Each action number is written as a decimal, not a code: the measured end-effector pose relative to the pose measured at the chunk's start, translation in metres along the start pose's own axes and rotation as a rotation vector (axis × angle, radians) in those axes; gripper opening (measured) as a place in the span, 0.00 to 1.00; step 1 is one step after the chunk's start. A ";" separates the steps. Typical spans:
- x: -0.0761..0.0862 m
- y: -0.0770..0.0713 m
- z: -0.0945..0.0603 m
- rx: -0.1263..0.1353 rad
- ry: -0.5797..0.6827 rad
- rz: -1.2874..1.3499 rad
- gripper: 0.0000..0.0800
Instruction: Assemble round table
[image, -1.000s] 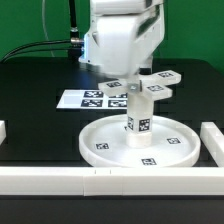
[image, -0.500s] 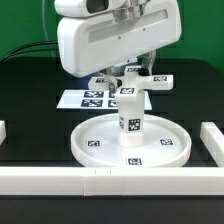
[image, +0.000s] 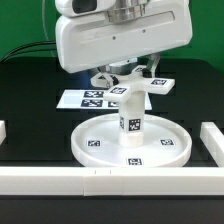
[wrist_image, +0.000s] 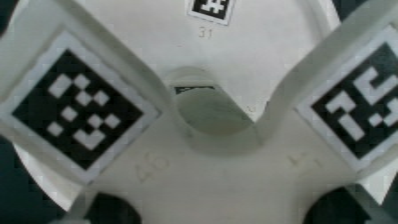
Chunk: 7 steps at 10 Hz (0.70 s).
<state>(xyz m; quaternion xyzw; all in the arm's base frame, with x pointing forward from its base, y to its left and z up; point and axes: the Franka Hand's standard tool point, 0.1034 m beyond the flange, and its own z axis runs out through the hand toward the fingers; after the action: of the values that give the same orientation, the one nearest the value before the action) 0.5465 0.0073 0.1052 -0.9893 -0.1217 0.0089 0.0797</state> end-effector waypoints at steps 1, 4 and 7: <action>0.001 -0.002 0.000 0.009 0.005 0.140 0.56; 0.004 -0.003 0.001 0.040 0.035 0.530 0.56; 0.006 -0.005 0.001 0.050 0.046 0.751 0.56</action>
Offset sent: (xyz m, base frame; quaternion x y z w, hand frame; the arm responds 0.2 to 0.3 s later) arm -0.0092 -0.0013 -0.0089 0.0223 -0.0270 0.3599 0.9323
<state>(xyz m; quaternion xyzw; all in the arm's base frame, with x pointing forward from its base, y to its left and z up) 0.5509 0.0132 0.1053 -0.9627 0.2516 0.0180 0.0975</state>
